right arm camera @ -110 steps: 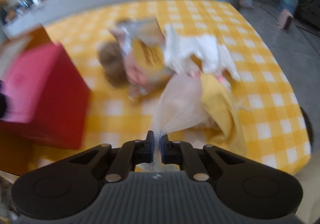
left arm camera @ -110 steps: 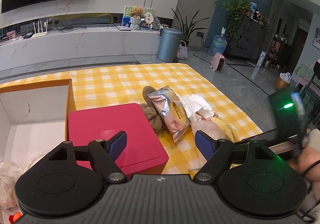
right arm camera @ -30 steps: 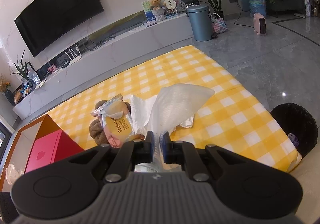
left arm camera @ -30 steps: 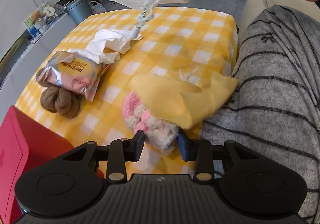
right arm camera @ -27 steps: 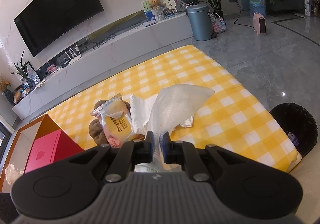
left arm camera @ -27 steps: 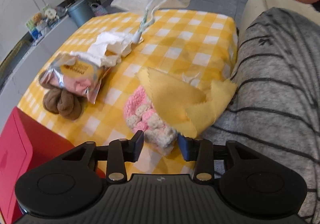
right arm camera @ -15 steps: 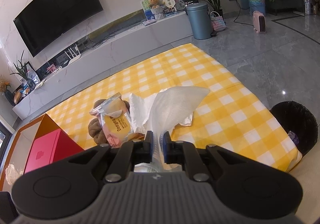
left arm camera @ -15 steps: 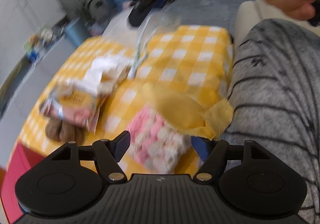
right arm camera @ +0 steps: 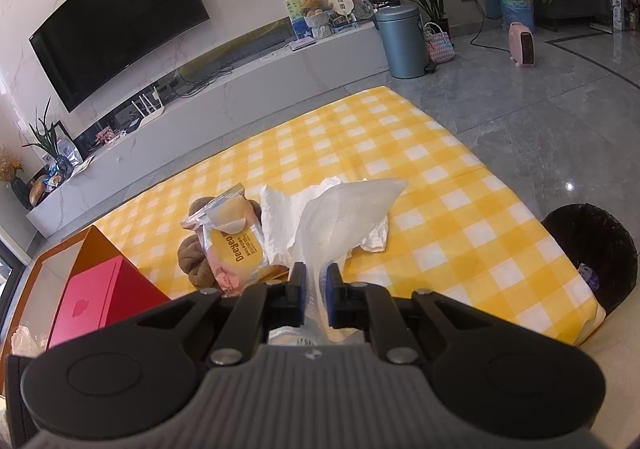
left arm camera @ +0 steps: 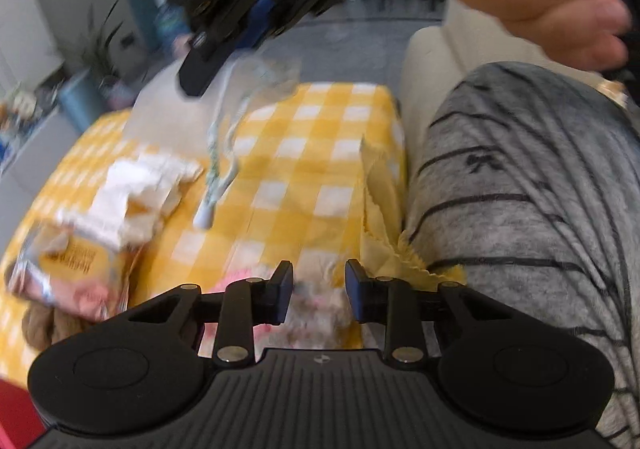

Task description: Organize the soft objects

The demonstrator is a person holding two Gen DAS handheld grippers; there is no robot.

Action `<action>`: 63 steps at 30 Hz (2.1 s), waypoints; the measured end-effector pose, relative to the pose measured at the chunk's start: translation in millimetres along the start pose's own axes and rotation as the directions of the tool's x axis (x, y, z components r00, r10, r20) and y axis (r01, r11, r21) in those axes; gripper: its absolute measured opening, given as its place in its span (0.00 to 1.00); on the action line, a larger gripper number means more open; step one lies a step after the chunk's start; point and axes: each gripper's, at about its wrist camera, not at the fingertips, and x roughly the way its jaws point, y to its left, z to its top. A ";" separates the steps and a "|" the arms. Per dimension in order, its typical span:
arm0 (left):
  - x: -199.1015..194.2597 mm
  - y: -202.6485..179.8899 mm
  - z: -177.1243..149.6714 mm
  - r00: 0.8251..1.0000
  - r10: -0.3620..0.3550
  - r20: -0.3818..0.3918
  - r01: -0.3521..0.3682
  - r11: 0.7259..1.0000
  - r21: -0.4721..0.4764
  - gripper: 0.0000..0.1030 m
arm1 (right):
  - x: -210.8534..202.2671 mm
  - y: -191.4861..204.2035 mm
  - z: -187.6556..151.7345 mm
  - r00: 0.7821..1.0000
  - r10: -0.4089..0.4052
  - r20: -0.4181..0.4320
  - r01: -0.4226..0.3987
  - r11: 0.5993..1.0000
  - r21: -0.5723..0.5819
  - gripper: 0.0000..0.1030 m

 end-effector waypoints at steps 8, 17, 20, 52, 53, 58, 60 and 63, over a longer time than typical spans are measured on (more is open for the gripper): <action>-9.3 17.9 -13.5 0.990 -0.136 0.026 0.136 0.991 -0.010 0.71 | -0.4 -3.5 0.2 1.000 -0.005 0.002 0.005 1.000 0.014 0.09; -17.0 40.7 -24.2 0.937 -0.338 0.083 0.347 0.926 -0.145 0.72 | -0.4 -0.9 0.2 1.000 -0.003 0.000 0.003 1.000 0.003 0.09; -10.3 45.2 -25.1 0.926 -0.367 0.092 0.378 0.908 -0.182 0.72 | -0.4 -2.0 0.0 1.000 -0.004 0.002 0.004 1.000 0.007 0.09; 52.8 37.3 8.0 0.852 -0.515 -0.095 0.488 0.846 -0.214 0.02 | 98.9 -33.9 -15.1 0.881 -0.203 -0.428 0.232 0.973 0.016 0.63; 54.6 36.5 8.1 0.848 -0.521 -0.101 0.487 0.840 -0.240 0.02 | 98.4 -34.8 -14.3 0.881 -0.203 -0.427 0.234 0.972 0.020 0.63; 41.2 30.4 1.5 0.899 -0.433 -0.072 0.394 0.869 -0.300 0.02 | 99.5 -34.8 -12.8 0.881 -0.199 -0.429 0.230 0.973 0.022 0.63; 32.8 33.5 -3.1 0.910 -0.411 -0.046 0.372 0.861 -0.347 0.02 | 100.9 -35.4 -12.9 0.878 -0.209 -0.430 0.243 0.970 0.025 0.64; 12.7 39.7 -5.9 0.932 -0.362 0.002 0.334 0.858 -0.390 0.02 | 103.4 -38.5 -12.7 0.873 -0.229 -0.432 0.272 0.961 0.041 0.75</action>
